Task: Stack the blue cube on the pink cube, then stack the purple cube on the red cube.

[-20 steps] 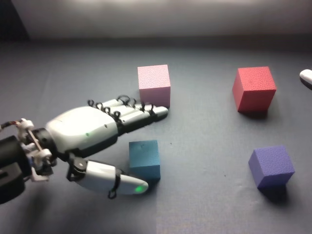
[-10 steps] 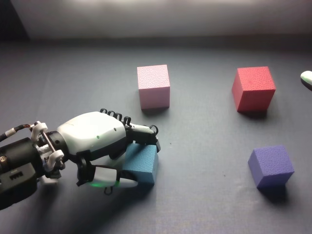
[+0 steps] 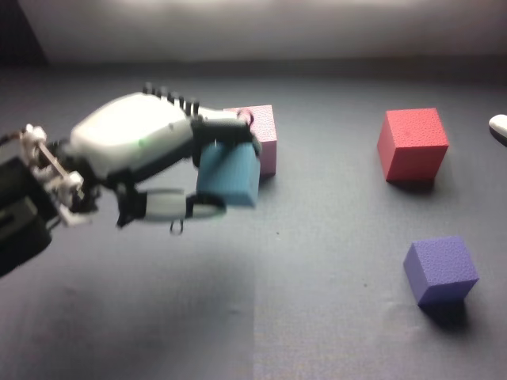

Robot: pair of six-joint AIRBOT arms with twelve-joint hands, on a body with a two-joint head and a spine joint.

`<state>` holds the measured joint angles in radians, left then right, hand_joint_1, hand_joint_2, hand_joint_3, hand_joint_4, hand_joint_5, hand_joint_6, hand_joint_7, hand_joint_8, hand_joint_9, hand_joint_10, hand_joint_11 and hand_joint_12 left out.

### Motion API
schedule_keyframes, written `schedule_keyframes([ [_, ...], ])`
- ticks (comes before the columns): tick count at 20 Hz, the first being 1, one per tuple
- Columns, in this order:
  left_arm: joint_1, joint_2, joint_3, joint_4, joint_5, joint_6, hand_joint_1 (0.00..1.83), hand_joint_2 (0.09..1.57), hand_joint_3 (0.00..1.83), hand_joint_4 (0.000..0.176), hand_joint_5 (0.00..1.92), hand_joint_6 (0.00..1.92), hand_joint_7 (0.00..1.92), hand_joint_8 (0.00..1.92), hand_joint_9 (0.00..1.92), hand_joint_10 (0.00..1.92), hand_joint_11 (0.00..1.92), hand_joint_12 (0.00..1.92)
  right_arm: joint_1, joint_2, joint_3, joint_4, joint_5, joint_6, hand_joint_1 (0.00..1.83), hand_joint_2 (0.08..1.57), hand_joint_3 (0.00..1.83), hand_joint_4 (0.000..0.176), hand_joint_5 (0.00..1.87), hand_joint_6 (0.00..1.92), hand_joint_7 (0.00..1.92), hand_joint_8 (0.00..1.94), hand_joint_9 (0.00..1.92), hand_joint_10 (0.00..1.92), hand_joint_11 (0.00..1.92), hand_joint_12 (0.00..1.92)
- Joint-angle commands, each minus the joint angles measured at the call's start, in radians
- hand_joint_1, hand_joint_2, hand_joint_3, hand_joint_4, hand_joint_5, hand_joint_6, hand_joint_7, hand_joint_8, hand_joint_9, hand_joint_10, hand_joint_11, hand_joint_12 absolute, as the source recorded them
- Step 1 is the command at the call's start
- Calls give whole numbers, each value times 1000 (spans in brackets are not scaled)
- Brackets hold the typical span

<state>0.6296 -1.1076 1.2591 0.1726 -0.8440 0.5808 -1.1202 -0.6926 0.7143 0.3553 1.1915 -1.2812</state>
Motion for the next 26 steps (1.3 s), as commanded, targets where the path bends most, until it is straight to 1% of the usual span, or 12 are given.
schedule_keyframes([
  [1,-26,-5,10,-20,-81,5,1194,1235,0,0,699,1245,826,1446,724,1387,598,1716,3,1,2,-10,126,3,748,1274,3,0,0,0,0,0,0,0,0,0],
  [3,-71,-27,47,-38,-40,18,1339,1225,2,0,767,1099,742,1481,719,1609,541,1821,2,0,3,-7,126,3,727,1272,1,0,0,0,0,0,0,0,0,0],
  [6,-151,-71,106,-66,14,40,1088,1359,42,0,612,1621,475,1728,374,1841,253,1910,0,-9,8,-1,126,3,715,1280,4,0,0,0,0,0,0,0,0,0],
  [7,-173,-89,123,-77,29,50,1129,1288,34,0,649,1412,679,1638,686,1840,708,1919,-2,-9,8,0,126,5,698,1285,6,0,0,0,0,0,0,0,0,0],
  [10,-205,-132,175,-116,80,64,1183,1253,8,0,705,1245,772,1578,793,1756,857,1921,-3,-14,13,0,126,12,727,1278,1,0,1,0,0,0,0,0,0,0],
  [11,-207,-147,193,-130,91,64,1186,1258,5,0,748,1178,718,1654,678,1836,761,1921,-2,-16,14,0,126,12,737,1274,0,0,1,0,0,0,0,0,8,4],
  [12,-207,-165,211,-148,104,65,1079,1279,7,0,689,1404,504,1331,292,1587,176,1921,-3,-17,16,0,126,15,724,1277,1,0,0,0,0,0,0,0,1,0],
  [14,-207,-190,234,-159,129,65,1183,1261,5,0,757,1121,688,1692,774,1871,892,1921,-5,-22,21,0,126,27,740,1279,1,0,0,0,0,0,0,0,0,0],
  [17,-199,-210,254,-173,156,65,1136,1217,0,0,807,1210,922,1888,1119,1921,1218,1921,-6,-28,24,0,126,36,760,1277,0,0,0,0,0,0,0,0,0,1],
  [24,-176,-232,274,-187,185,65,1180,1286,0,0,572,1355,769,1569,708,1672,775,1921,-8,-28,25,0,126,43,765,1273,1,0,0,0,0,0,0,0,5,20],
  [25,-174,-234,275,-187,187,65,1292,1227,0,0,440,779,757,1428,754,1910,905,1921,-9,-28,25,0,126,44,754,1277,2,0,0,0,0,0,0,0,0,0],
  [26,-172,-234,275,-187,188,65,1292,1227,0,0,440,779,757,1428,754,1910,905,1921,-9,-28,25,0,126,45,754,1277,2,0,0,0,0,0,0,0,0,0],
])
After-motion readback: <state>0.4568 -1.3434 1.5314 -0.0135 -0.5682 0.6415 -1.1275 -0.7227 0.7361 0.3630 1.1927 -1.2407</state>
